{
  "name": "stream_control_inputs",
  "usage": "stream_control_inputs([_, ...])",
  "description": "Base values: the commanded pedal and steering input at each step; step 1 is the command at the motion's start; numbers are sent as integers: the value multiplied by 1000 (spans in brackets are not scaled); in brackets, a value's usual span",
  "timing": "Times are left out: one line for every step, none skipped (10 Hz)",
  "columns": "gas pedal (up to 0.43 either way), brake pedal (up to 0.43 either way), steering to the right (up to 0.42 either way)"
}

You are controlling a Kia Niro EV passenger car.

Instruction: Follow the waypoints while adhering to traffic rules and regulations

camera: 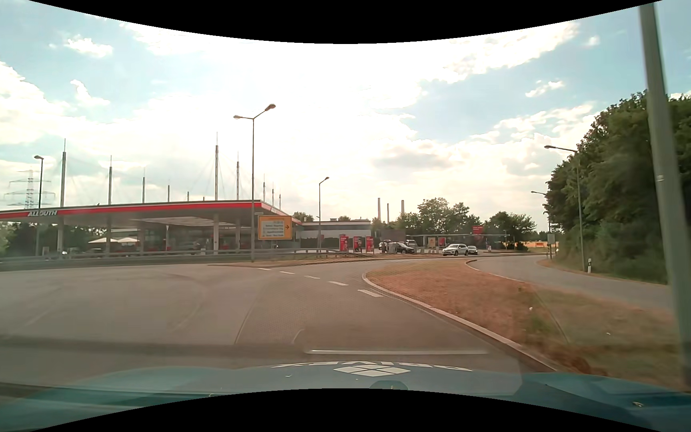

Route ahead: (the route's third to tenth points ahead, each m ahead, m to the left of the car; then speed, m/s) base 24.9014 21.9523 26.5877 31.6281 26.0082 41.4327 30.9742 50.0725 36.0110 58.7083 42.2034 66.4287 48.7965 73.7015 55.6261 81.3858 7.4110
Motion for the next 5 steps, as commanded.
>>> stream_control_inputs([177,0,-101])
stream_control_inputs([177,0,-121])
stream_control_inputs([189,0,-139])
stream_control_inputs([197,0,-146])
stream_control_inputs([197,0,-150])
